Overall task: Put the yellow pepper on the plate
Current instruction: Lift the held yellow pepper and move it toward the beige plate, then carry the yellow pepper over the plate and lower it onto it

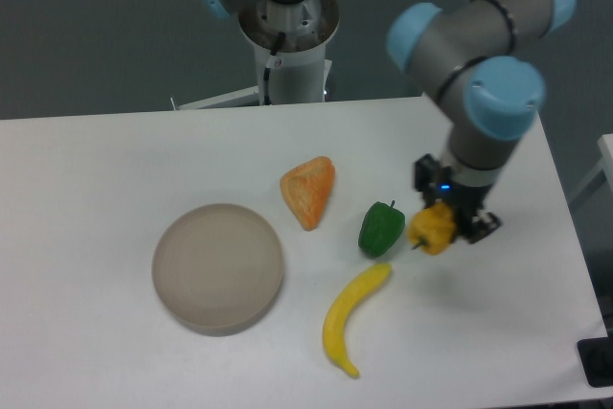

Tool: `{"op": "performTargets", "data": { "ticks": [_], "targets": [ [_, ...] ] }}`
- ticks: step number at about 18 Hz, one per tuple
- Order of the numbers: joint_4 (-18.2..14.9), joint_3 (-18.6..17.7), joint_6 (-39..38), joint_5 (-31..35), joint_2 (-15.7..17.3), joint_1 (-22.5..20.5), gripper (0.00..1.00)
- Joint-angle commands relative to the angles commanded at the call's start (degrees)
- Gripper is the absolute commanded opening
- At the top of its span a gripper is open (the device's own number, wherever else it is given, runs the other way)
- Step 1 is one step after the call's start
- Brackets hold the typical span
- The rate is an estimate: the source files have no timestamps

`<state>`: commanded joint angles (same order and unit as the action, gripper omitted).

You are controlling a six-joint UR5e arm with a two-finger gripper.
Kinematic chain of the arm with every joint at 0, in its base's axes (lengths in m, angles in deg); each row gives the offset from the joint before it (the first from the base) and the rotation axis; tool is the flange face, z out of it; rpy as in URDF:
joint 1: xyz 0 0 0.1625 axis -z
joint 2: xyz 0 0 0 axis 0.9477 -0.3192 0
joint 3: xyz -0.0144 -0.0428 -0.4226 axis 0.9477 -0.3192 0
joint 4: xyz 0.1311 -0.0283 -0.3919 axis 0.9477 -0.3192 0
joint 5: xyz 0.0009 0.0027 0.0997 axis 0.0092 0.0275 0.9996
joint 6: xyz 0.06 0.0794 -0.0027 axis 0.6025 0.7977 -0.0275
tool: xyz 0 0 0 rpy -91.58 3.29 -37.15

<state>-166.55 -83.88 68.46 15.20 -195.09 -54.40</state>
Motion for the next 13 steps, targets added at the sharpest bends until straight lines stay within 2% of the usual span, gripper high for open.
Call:
{"op": "performTargets", "data": {
  "ticks": [3, 8, 10, 13],
  "targets": [
    [0.17, -2.11, -6.15, -0.62, 1.14, 4.74, 0.06],
    [1.14, -5.71, -15.82, -2.47, 0.89, 11.26, 0.06],
    [5.94, -7.12, -20.92, -2.55, -0.69, 14.33, 0.06],
    [10.79, -10.54, -24.36, -2.9, -3.68, 16.09, 0.06]
  ]
}}
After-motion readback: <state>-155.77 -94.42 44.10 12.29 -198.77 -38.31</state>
